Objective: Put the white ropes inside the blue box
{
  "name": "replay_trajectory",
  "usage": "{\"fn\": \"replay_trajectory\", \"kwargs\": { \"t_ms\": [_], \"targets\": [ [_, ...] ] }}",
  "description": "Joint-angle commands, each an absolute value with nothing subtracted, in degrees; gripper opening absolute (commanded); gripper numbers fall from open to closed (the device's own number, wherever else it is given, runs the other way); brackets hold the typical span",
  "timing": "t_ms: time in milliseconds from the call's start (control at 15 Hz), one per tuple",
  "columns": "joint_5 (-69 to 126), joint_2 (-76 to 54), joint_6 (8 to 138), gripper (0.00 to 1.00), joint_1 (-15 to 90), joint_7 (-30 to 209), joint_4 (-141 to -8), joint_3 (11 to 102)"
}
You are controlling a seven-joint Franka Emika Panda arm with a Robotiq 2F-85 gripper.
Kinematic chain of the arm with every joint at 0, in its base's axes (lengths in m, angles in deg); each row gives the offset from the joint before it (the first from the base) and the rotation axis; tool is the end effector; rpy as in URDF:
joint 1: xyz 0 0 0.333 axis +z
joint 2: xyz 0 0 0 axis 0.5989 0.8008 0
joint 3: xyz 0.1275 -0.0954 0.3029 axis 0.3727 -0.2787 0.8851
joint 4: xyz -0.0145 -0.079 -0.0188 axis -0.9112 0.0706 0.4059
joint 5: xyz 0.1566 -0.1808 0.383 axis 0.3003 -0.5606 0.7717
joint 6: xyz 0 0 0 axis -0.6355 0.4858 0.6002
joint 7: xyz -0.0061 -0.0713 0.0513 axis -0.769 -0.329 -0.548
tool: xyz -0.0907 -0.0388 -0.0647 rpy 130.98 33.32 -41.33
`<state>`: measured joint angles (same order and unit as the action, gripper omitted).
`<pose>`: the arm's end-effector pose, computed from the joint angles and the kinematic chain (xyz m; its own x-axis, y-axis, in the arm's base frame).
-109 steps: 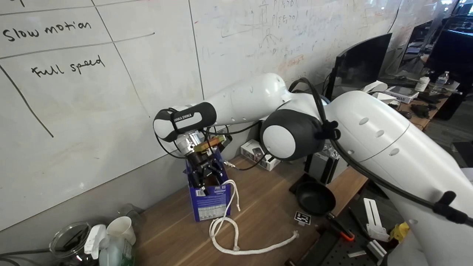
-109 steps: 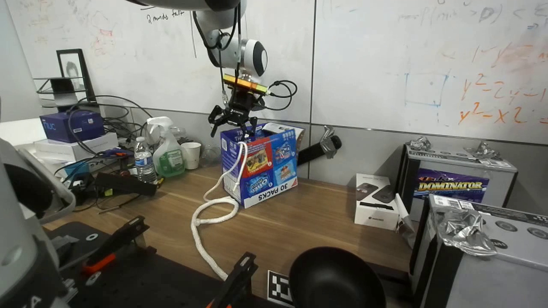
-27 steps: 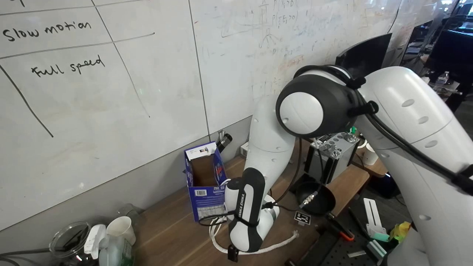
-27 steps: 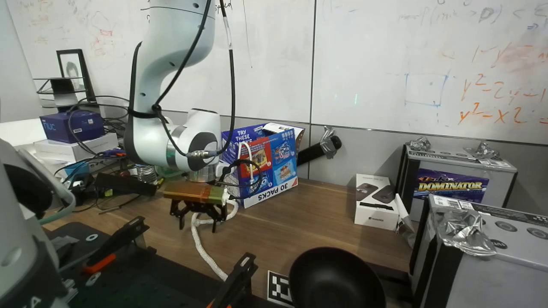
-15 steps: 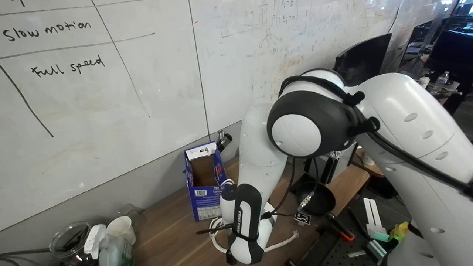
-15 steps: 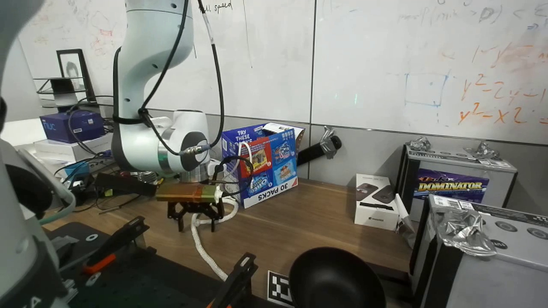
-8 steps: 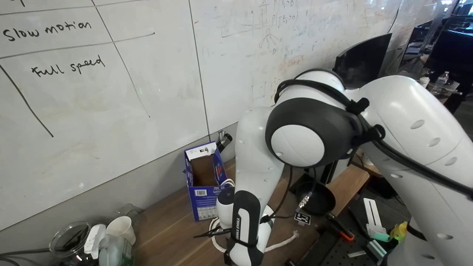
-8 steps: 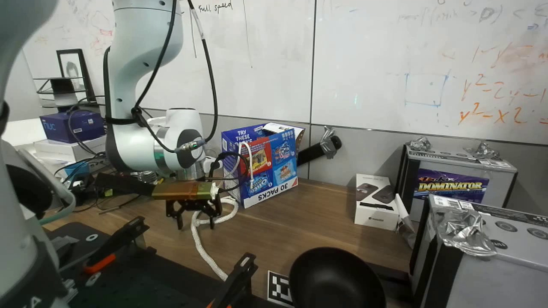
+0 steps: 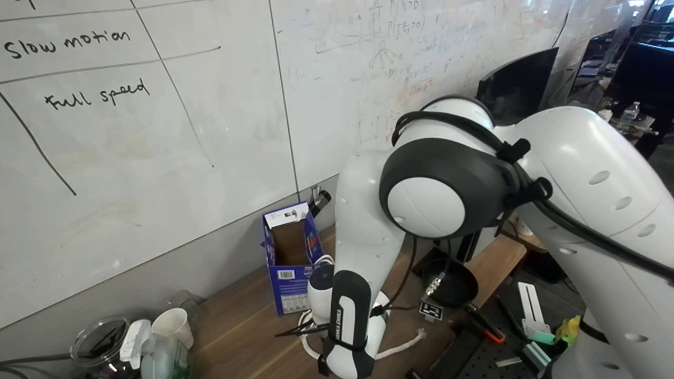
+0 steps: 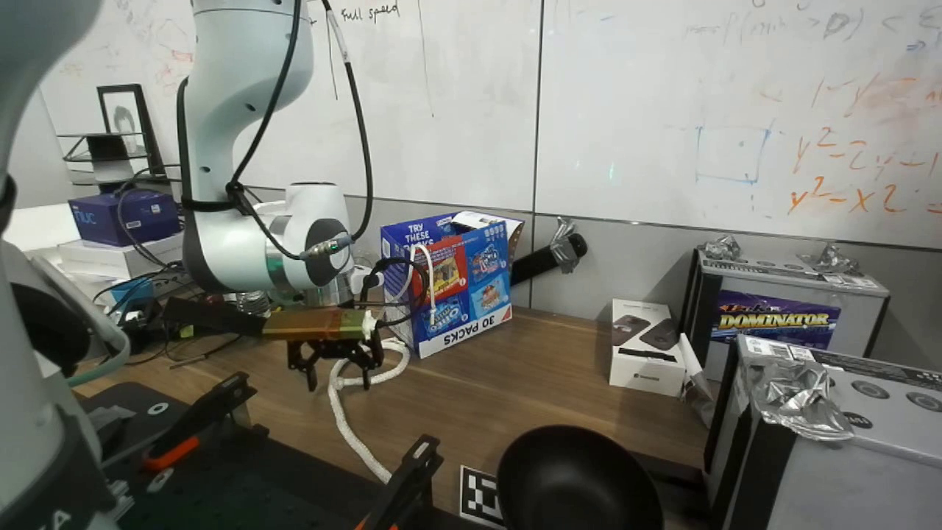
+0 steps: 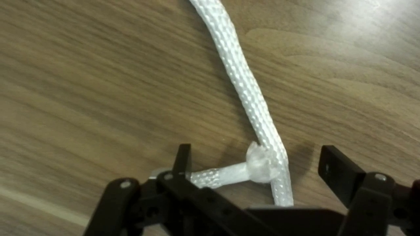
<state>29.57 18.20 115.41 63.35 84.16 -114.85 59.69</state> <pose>0.4338 0.2070 -0.0503 0.8800 0.4743 -0.0240 0.4747 -0.8801 0.0130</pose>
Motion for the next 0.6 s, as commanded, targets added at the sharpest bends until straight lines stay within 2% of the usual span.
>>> {"fn": "replay_trajectory", "kwargs": {
  "t_ms": [0, 533],
  "targets": [
    [28.30, 17.38, 115.80, 1.00, 63.45, 85.72, -115.51, 59.21],
    [28.34, 17.87, 115.51, 1.00, 62.79, 85.73, -115.53, 59.55]
  ]
}}
